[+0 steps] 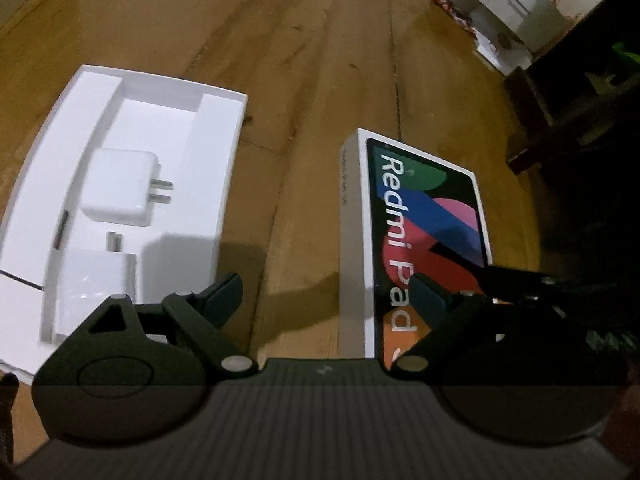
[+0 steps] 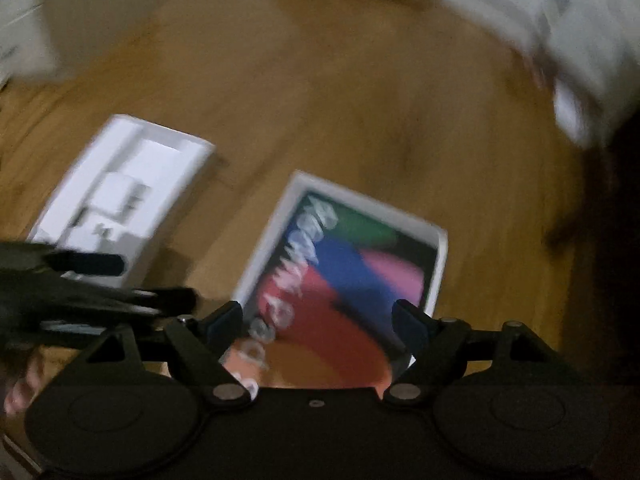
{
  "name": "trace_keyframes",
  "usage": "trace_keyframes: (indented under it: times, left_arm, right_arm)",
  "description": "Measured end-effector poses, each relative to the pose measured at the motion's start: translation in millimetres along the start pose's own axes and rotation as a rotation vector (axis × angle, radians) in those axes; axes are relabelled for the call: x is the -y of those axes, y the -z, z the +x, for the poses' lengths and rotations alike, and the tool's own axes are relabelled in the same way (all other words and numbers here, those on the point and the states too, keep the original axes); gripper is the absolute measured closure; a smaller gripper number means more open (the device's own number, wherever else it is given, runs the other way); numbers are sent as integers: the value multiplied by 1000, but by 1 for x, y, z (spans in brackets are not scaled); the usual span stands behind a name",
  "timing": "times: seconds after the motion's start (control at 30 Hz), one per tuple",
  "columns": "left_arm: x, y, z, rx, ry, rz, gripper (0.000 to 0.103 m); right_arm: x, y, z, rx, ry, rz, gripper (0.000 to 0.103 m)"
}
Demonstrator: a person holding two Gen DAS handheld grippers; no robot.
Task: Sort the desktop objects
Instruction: 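Move both grippers to opposite sides of the Redmi Pad SE box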
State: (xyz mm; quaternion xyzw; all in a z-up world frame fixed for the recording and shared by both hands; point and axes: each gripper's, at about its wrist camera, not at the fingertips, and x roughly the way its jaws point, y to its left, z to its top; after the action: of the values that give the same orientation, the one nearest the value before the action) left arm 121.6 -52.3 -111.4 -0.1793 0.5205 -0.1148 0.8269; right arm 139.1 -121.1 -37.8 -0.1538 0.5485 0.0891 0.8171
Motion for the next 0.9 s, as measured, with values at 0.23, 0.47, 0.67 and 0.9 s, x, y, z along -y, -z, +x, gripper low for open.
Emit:
trace_keyframes:
  times: [0.23, 0.47, 0.67, 0.9]
  left_arm:
    - [19, 0, 6, -30, 39, 4, 10]
    - [31, 8, 45, -64, 60, 13, 10]
    - [32, 1, 64, -72, 123, -45, 10]
    - [33, 6, 85, -111, 105, -46, 10]
  right_arm:
    - [77, 48, 24, -68, -59, 307, 17]
    - [99, 62, 27, 3, -127, 371, 17]
    - [117, 64, 59, -26, -178, 449, 17]
    - [113, 77, 83, -19, -257, 486, 17]
